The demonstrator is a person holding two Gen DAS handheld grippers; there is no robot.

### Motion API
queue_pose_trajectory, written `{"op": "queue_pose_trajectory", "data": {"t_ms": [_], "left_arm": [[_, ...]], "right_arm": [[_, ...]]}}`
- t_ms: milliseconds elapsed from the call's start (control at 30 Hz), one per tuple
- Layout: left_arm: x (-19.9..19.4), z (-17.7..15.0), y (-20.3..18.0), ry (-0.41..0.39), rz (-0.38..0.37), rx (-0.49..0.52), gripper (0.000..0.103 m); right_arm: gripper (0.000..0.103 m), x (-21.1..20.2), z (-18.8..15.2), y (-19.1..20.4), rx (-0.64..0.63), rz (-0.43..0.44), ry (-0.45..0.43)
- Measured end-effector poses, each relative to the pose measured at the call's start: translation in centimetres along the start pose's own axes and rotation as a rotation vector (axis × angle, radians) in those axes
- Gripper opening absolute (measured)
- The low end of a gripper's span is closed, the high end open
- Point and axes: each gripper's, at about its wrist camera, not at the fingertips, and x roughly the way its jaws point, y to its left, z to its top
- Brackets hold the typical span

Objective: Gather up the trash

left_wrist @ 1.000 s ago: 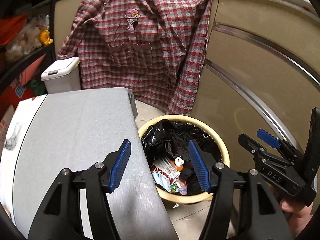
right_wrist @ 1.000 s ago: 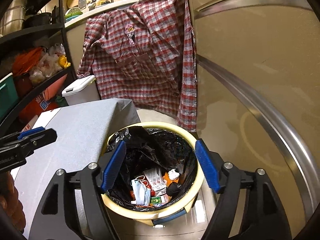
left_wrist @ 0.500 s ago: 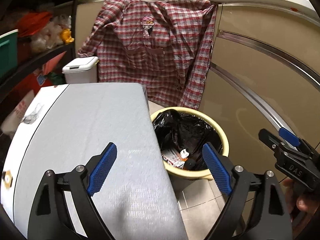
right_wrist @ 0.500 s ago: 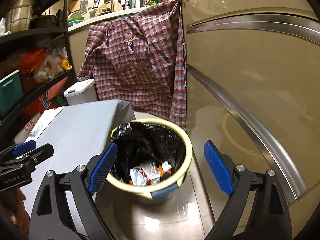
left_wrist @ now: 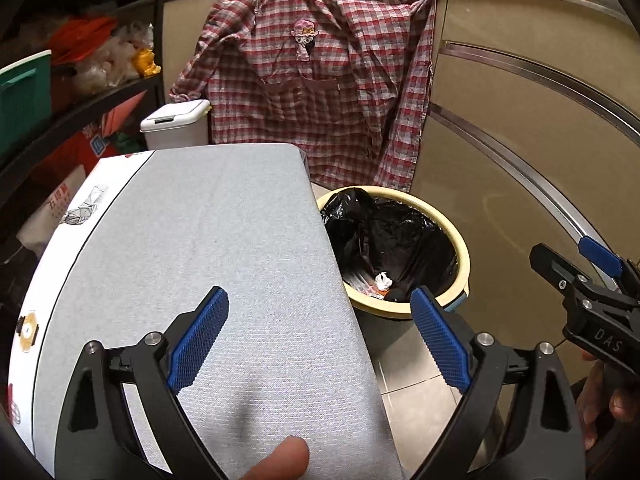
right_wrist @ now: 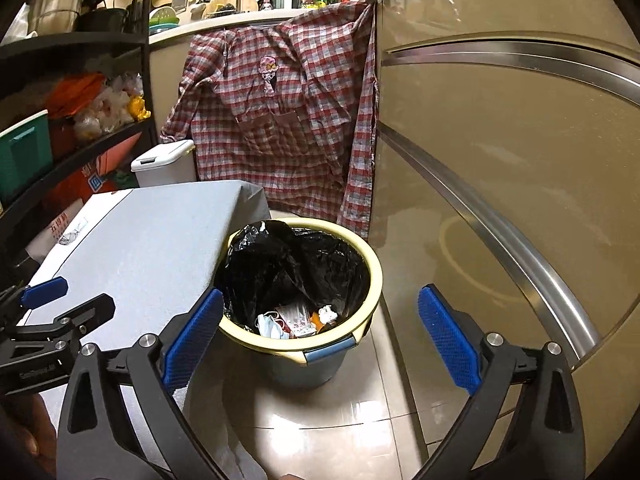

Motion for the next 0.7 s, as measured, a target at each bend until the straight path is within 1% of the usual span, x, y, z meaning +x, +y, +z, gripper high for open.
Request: {"op": "queue_pose_trajectory", "data": {"t_ms": [700], "left_arm": [[0.23,-0.06,-0.18,0.001,-0.006,0.002,0.089]], "right_arm": [[0.097,0.21,0.19,-0.84,0.015,-0.004,0.0]]}}
